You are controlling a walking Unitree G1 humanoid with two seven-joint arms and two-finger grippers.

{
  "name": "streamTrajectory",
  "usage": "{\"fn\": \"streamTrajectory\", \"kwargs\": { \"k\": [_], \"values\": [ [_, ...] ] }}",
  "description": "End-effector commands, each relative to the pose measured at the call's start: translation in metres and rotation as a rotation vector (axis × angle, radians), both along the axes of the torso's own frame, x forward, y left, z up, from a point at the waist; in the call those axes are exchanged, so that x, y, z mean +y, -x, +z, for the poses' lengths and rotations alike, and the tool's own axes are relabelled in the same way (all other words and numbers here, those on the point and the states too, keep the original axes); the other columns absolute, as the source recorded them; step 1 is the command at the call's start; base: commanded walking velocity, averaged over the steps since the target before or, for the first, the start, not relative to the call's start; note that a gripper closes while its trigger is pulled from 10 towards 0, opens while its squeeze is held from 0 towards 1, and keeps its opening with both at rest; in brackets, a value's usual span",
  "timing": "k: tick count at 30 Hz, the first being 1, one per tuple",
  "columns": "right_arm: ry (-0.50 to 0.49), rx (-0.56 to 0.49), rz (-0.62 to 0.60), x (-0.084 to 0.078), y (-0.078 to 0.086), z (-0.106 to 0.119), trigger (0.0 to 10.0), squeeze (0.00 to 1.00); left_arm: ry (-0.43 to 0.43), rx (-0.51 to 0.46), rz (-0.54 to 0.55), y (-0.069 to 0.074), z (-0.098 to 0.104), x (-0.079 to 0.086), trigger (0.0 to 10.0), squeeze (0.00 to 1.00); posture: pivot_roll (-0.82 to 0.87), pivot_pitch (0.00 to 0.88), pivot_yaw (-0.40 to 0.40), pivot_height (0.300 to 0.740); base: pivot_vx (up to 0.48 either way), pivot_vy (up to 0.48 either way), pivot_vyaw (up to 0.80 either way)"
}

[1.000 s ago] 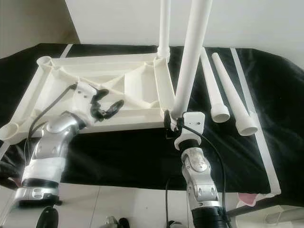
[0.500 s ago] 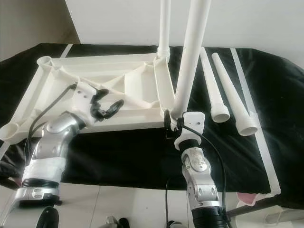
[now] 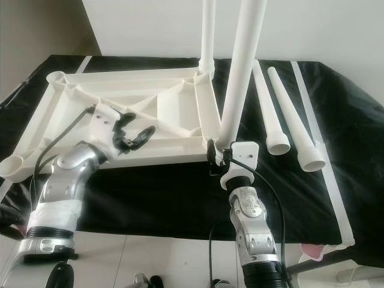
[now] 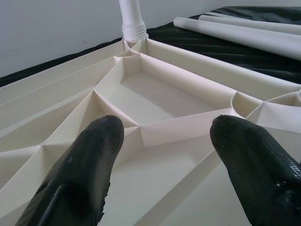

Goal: Building children table

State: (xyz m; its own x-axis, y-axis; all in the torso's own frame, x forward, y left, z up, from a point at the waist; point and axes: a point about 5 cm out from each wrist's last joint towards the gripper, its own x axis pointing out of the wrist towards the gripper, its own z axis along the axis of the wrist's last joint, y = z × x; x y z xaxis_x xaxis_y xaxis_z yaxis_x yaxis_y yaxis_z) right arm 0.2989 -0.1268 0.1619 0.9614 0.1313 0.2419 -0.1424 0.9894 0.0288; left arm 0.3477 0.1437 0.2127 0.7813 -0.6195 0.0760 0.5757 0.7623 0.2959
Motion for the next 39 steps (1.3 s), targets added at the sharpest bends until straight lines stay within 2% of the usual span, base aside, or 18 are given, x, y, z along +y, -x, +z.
{"fn": "streamTrajectory", "kwargs": {
  "k": [1, 39],
  "values": [
    [-0.011, 0.006, 0.019, 0.0022, 0.0023, -0.0013, 10.0, 0.00, 0.039, -0.022, 0.198, -0.0026, -0.0019, 0.0099, 10.0, 0.00, -0.06, 0.156, 0.031, 0.740, 0.000, 0.000, 0.00],
    [-0.017, 0.004, 0.011, 0.0018, 0.0024, 0.0000, 10.0, 0.00, 0.026, -0.020, 0.185, -0.0016, -0.0025, 0.0090, 10.0, 0.00, -0.07, 0.162, 0.038, 0.740, 0.000, 0.000, 0.00]
  ]
}}
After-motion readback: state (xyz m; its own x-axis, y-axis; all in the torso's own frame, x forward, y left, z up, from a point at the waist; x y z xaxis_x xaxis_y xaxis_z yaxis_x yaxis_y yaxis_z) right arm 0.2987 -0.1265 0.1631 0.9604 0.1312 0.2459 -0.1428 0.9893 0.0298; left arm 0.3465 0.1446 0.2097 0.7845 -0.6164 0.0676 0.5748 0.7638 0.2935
